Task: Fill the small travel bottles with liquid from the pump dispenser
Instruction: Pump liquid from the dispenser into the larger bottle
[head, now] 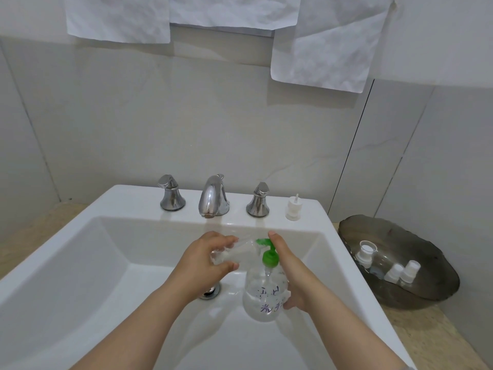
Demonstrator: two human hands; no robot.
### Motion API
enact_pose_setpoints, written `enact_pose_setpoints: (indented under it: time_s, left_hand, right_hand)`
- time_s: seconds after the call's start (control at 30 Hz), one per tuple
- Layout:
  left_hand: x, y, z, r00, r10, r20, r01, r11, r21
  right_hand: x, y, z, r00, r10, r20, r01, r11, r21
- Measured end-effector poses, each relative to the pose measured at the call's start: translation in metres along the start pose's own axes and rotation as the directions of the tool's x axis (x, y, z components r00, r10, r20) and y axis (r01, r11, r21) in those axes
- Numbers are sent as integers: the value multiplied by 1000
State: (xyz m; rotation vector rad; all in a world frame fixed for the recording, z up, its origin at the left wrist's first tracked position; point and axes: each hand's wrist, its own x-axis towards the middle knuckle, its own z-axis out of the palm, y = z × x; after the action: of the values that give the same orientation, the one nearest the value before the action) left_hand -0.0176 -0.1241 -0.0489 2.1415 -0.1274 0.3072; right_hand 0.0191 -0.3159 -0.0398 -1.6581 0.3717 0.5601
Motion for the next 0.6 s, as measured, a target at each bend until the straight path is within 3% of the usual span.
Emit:
enact_pose_setpoints:
  time_s: [0.6]
  left_hand:
    - [-2,-3,4,998,-36,48,31,996,82]
  right_hand:
    - [-16,-2,3,999,-30,20,30,999,-27]
